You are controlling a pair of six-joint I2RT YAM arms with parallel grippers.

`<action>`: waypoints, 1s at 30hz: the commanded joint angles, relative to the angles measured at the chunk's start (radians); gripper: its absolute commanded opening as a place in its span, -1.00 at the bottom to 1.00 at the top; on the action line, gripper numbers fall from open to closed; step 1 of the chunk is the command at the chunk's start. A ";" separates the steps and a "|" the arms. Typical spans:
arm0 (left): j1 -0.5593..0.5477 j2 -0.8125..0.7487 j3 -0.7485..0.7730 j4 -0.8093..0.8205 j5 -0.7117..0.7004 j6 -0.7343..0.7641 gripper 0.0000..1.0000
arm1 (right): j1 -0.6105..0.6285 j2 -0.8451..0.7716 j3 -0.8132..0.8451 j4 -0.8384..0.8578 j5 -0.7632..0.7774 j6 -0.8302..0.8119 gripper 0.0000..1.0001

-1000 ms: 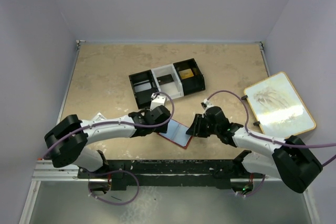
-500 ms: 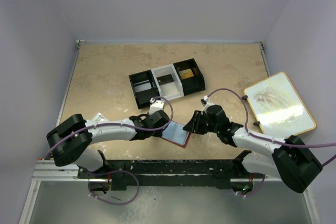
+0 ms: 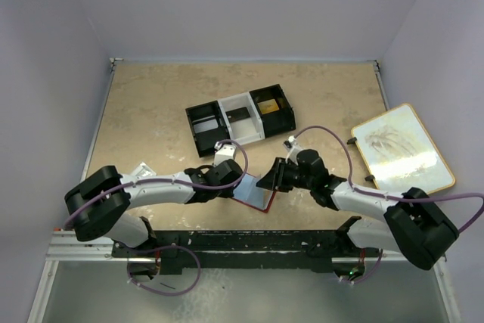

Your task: Take the credit cards out of the card holder

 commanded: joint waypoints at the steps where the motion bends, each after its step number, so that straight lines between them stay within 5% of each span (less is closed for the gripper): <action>1: -0.008 -0.040 -0.007 0.034 0.012 -0.017 -0.50 | 0.005 -0.003 0.032 0.117 -0.073 0.016 -0.30; 30: -0.015 -0.095 -0.077 0.099 0.035 -0.083 -0.58 | 0.037 0.260 0.176 0.249 -0.109 0.021 -0.29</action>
